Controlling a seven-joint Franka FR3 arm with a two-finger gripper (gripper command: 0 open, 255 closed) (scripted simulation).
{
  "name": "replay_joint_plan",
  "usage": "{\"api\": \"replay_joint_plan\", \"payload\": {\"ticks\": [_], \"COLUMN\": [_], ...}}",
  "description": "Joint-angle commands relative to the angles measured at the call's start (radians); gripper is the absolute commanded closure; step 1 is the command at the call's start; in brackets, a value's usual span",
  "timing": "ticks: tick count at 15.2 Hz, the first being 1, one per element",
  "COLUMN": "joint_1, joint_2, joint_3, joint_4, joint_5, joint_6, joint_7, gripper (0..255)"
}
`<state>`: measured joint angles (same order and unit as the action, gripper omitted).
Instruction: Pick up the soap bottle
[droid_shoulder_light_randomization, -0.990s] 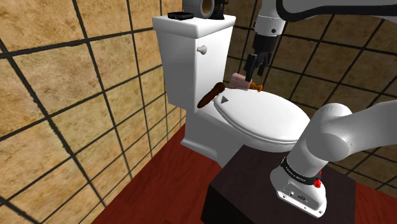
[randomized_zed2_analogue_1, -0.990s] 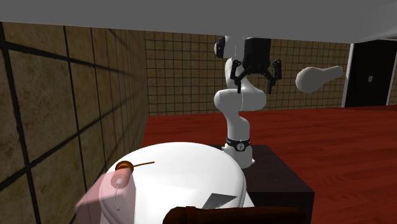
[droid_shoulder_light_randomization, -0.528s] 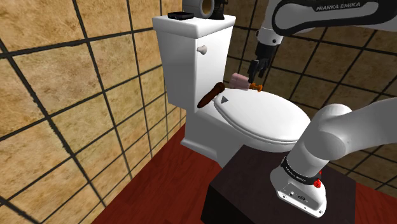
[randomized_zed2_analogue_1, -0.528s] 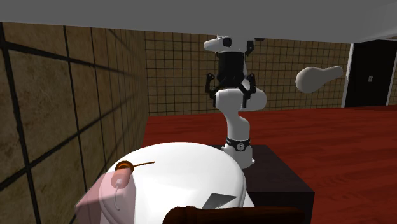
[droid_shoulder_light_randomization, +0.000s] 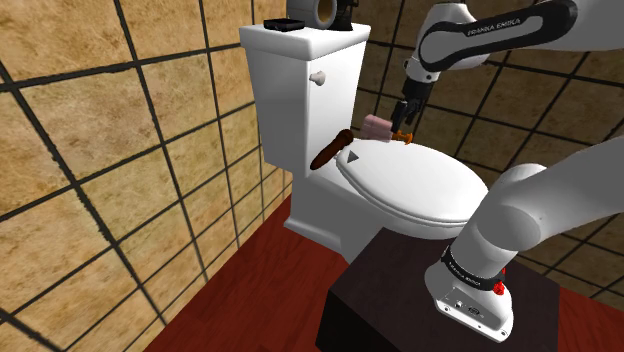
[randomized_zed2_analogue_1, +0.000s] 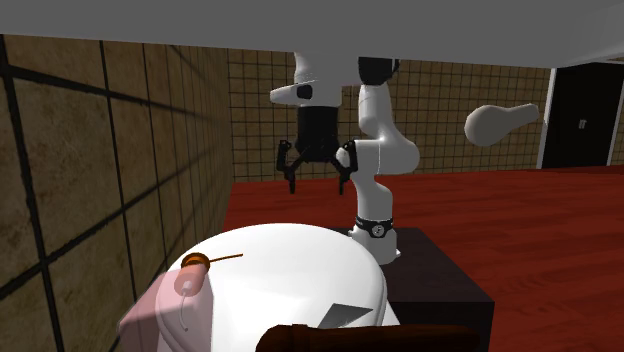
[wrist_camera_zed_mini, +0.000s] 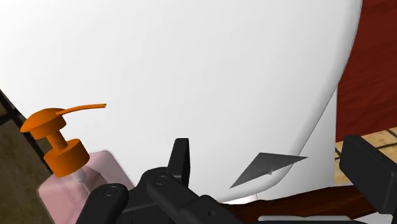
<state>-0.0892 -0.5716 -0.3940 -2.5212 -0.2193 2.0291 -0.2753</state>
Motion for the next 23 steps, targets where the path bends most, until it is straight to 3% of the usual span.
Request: {"api": "replay_joint_plan", "payload": {"ticks": [1, 8, 11, 14, 18, 23], "joint_1": [-0.003, 0.029, 0.053, 0.063, 0.005, -0.022], "joint_2": [0.057, 0.295, 0.418, 0.558, 0.756, 0.808], "joint_3": [-0.052, -0.226, -0.301, -0.355, -0.357, -0.331], "joint_4": [0.018, 0.121, 0.185, 0.263, 0.392, 0.387], "joint_5": [-0.005, 0.078, 0.174, 0.317, 0.537, 0.597], "joint_6": [0.055, 0.226, 0.283, 0.320, 0.326, 0.365], "joint_7": [-0.054, -0.259, -0.379, -0.525, -0.723, -0.770], "gripper": [0, 0, 0, 0, 0, 0]}}
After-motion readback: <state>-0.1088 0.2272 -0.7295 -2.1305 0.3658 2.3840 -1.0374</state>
